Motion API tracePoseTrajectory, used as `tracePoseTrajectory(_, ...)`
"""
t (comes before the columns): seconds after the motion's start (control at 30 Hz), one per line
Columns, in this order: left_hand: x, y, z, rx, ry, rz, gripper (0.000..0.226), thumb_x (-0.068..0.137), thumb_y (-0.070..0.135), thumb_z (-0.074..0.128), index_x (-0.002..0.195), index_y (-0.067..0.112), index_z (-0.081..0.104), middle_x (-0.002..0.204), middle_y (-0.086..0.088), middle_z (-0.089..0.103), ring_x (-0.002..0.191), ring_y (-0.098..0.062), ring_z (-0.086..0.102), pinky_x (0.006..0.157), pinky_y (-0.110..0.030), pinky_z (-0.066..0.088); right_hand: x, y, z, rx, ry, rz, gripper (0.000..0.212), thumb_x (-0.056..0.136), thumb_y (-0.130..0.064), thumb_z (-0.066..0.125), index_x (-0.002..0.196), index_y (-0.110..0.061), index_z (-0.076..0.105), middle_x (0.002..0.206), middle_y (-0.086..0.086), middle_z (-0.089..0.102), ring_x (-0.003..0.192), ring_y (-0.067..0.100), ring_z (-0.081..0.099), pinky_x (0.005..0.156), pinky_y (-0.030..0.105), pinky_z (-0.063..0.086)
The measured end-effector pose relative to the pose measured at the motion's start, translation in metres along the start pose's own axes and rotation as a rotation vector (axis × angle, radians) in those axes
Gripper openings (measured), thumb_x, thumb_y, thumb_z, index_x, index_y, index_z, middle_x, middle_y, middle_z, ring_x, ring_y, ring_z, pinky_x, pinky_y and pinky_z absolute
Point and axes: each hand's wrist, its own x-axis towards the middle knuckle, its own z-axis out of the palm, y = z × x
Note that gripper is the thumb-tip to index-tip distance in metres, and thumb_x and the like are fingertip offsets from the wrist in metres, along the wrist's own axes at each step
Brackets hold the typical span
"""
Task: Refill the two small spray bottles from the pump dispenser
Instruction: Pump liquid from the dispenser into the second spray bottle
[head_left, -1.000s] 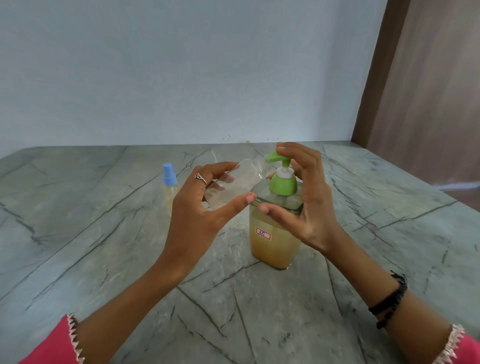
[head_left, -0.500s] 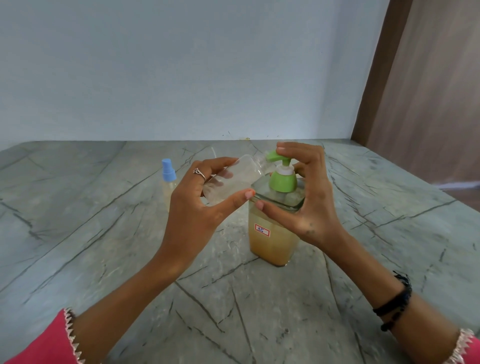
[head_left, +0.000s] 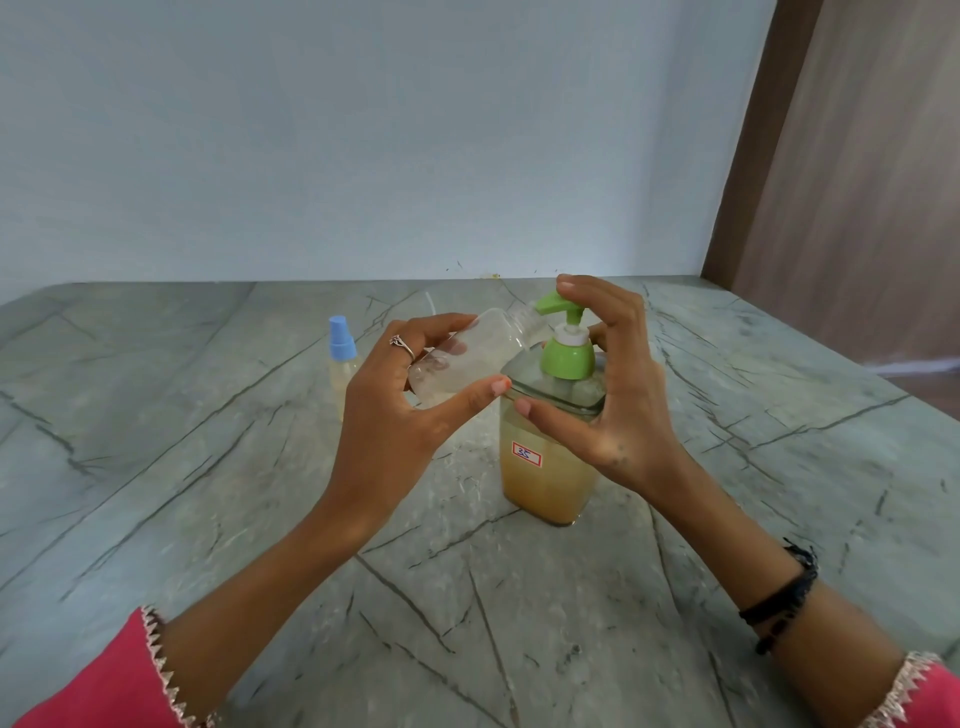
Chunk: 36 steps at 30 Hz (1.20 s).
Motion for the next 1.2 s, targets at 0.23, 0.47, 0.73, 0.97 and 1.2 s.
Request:
tracePoseTrajectory(0.23,-0.0003,-0.0002,-0.0017,0.002,0.006,0.005,0.043,0.067,0.036,0.074,0.105,0.040,0.054,0.101,0.007,0.061,0.093,0.003,0.058,0.077,-0.005,0.043,0.0004,0.0005,0.0011,0.023,0.022,0.003,0.070,0.071,-0.037,0.074,0.130,-0.021,0.039,0.131,-0.004,0.041,0.119,0.002,0.048,0.080,0.011,0.046)
tracePoseTrajectory(0.47,-0.0015,0.0005,-0.0005,0.001,0.010,-0.002,0.044,0.066,0.036,0.077,0.105,0.037,0.056,0.101,0.005,0.061,0.093,0.002,0.058,0.078,-0.005,0.042,0.0006,0.0016,0.0028,0.054,0.080,0.006,0.061,0.066,-0.031,0.080,0.117,-0.019,0.048,0.115,-0.013,0.046,0.108,-0.002,0.051,0.082,0.013,0.044)
tracePoseTrajectory(0.73,-0.0022,-0.0005,0.0003,0.000,0.002,-0.007,0.043,0.065,0.035,0.074,0.105,0.037,0.057,0.100,0.004,0.061,0.093,0.000,0.058,0.076,-0.007,0.044,0.0003,-0.0014,0.0026,0.035,0.070,0.029,0.063,0.067,-0.038,0.075,0.120,-0.021,0.046,0.119,-0.007,0.045,0.107,-0.007,0.050,0.078,0.011,0.044)
tracePoseTrajectory(0.97,-0.0020,0.0004,-0.0009,-0.012,0.006,-0.014,0.045,0.066,0.036,0.077,0.106,0.035,0.056,0.102,0.004,0.062,0.093,0.001,0.058,0.076,-0.006,0.043,-0.0010,-0.0022,0.0005,0.011,0.015,0.037,0.076,0.069,-0.042,0.072,0.134,-0.027,0.035,0.132,-0.017,0.036,0.117,0.000,0.048,0.081,0.009,0.045)
tracePoseTrajectory(1.2,-0.0020,0.0019,-0.0006,-0.014,0.002,-0.022,0.043,0.065,0.037,0.071,0.105,0.037,0.055,0.101,0.005,0.061,0.092,0.003,0.058,0.075,-0.005,0.043,-0.0001,-0.0007,0.0014,0.019,0.022,0.022,0.075,0.069,-0.038,0.073,0.133,-0.023,0.038,0.132,-0.015,0.038,0.118,-0.002,0.047,0.084,0.008,0.041)
